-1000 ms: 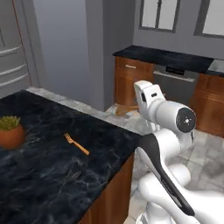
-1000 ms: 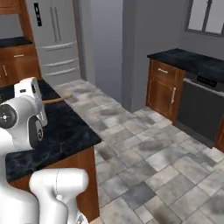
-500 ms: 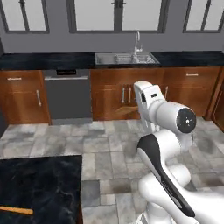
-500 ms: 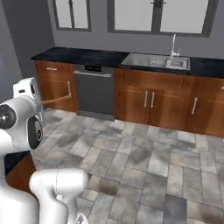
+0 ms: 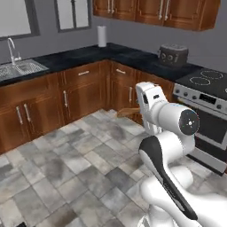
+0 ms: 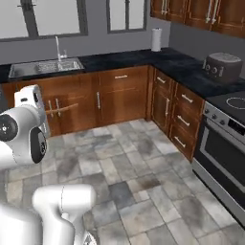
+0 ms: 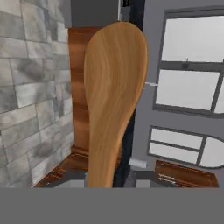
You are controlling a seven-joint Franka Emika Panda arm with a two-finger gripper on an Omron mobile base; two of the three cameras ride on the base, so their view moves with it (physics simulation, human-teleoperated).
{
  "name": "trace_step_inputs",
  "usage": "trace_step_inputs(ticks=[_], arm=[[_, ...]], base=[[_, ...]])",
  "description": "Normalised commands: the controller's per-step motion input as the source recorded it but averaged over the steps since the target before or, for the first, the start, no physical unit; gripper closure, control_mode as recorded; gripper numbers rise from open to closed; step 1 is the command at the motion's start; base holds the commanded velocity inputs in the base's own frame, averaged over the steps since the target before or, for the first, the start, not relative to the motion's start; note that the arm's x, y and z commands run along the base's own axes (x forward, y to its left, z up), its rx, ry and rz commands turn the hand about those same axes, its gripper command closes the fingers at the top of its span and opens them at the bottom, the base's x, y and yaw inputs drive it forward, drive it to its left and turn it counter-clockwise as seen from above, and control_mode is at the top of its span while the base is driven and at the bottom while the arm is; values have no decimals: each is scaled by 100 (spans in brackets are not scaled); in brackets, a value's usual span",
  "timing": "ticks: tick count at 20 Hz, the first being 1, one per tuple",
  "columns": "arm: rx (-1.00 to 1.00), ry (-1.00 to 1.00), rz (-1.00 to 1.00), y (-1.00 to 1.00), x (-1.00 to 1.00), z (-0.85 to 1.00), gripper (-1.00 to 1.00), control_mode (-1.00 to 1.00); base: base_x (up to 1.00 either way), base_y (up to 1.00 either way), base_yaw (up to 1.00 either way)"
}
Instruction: Organize the utensils by type. Pick up the wooden spoons from the counter and place them in the open cabinet. Then pick up the metallic utensils from the counter and place them in the open drawer.
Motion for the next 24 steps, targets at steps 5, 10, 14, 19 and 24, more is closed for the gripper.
trace_step_inputs(ticks=[5,10,14,19,24], arm=[[0,0,0,0,0,0,100,100],[0,0,0,0,0,0,100,100],[0,0,0,0,0,0,100,100],[0,0,0,0,0,0,100,100],[0,0,0,0,0,0,100,100]], base=[[1,-14,-99],[5,-36,-90],[8,-33,-88],[21,-20,-82],[59,-19,-27]])
